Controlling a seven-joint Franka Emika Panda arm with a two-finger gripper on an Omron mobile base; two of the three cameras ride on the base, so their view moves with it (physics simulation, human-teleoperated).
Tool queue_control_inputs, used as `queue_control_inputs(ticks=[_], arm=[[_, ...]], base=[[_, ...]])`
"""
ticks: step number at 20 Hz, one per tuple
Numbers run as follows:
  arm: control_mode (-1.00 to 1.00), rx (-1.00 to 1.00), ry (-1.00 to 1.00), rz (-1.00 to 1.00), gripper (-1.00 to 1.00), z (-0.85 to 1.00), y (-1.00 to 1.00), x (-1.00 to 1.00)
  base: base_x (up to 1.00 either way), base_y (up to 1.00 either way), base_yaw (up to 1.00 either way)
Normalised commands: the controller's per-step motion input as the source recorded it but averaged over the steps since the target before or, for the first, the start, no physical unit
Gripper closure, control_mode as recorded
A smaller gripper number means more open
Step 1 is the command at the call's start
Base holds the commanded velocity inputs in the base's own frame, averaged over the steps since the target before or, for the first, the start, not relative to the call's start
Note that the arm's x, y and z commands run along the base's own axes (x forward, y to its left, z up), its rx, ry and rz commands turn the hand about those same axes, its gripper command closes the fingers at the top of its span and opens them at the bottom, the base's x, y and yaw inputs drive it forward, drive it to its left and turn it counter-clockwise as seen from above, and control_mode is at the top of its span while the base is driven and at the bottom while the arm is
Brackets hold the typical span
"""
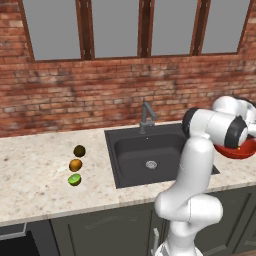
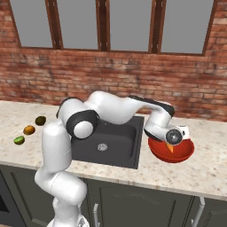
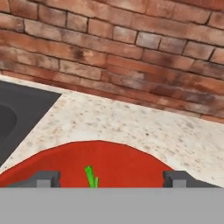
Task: There is a mixed pile of frozen fruits and vegetables on the counter. Locate all the frozen vegetables and place the items in a bowl on the counter. Take all the frozen fruits and defrost them in a running sink.
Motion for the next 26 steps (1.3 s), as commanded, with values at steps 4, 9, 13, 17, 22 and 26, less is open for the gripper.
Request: queue_control_inputs(ticks=[4,9,13,17,22,26], arm=[[-1.00,-0.14,0.31,0.00,-1.00,1.00,0.00,-0.01],[-1.00,-0.23,0.52,-0.01,-1.00,0.85,0.35,-0.05],[-1.00,-0.23,0.83,-0.06,-1.00,0.55,0.59,-0.08],[-1.00,-0.03,0.41,-0.14,-1.00,0.40,0.97,-0.30],[-1.00,0.11,0.11,-0.19,-1.00,0.72,0.84,-0.51],[-1.00,0.14,0.04,-0.25,-1.00,0.43,0.88,-0.82]], base=[[0.00,0.00,0.00],[0.00,0.00,0.00],[0.00,0.00,0.00],[0.00,0.00,0.00],[0.00,0.00,0.00],[0.00,0.00,0.00]])
